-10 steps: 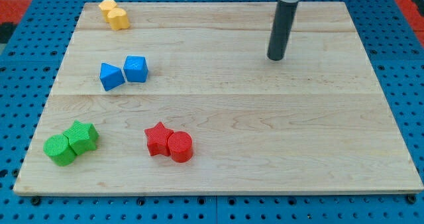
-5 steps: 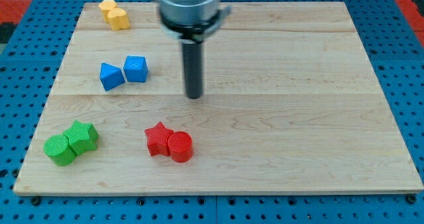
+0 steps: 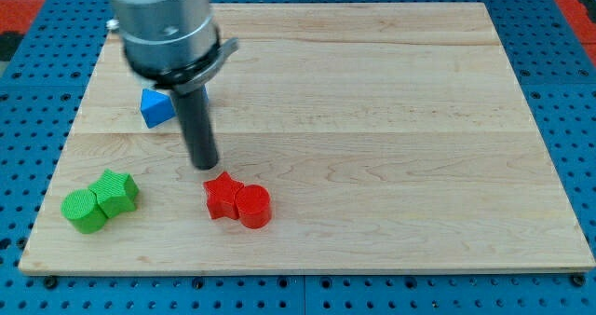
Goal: Push the red blocks to the bottom center
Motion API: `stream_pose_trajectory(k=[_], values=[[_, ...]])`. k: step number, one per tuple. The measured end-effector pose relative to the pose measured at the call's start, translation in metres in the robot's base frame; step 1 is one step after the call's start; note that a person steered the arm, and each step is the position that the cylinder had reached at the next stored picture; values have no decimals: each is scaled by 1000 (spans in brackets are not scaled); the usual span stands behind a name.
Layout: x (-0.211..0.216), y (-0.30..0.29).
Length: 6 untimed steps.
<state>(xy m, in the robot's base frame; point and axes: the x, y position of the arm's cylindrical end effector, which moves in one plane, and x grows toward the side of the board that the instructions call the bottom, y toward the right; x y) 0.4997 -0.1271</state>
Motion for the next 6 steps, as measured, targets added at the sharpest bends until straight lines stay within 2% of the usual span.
stream_pose_trajectory(k=[1, 3, 4, 5, 6], values=[[22, -13], [50, 72], [52, 69], [51, 33], [38, 32]])
